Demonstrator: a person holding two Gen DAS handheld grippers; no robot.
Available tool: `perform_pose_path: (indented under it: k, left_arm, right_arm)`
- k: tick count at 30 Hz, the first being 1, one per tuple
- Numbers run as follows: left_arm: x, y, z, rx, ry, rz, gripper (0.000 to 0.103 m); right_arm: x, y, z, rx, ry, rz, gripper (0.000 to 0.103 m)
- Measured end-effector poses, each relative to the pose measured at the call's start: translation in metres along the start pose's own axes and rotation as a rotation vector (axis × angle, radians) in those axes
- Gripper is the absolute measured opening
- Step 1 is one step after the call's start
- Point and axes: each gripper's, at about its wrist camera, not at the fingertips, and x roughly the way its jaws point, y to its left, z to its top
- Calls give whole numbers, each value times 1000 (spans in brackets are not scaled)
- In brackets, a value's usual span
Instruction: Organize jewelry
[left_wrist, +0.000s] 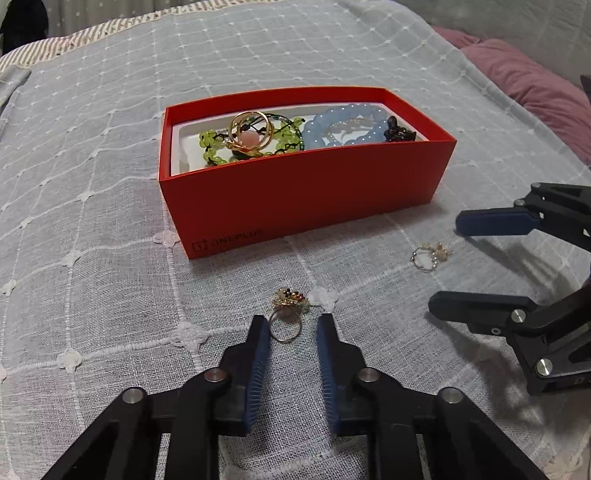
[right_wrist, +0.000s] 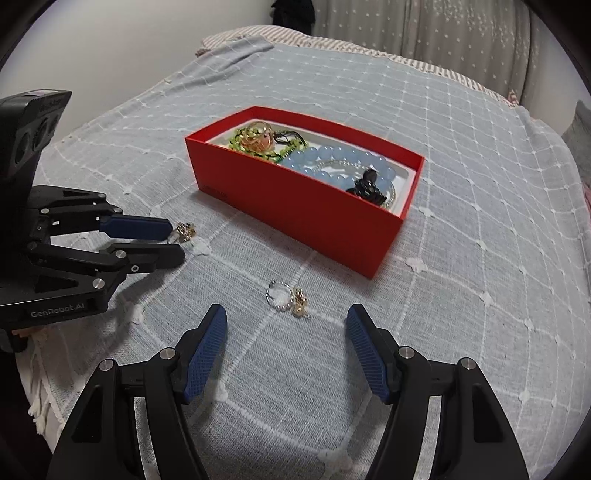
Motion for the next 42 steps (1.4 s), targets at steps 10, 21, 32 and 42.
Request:
perform_pose_path:
  k: [10,21,32,42]
  left_arm:
    - [1,0,0,0,10,13,2]
    - [1,2,1,-9,12,12,2]
    - [-3,10,3,-41,-5,21,0]
    - [-8,17,5,-69,-20,16,0]
  right_arm:
    - [12,5,8,-84,4,26,43]
    - [20,8,16,-142,1,24,15]
    - [11,-9,27,-56,-32,53,3]
    - [-14,-25,28,15,-88,81,1]
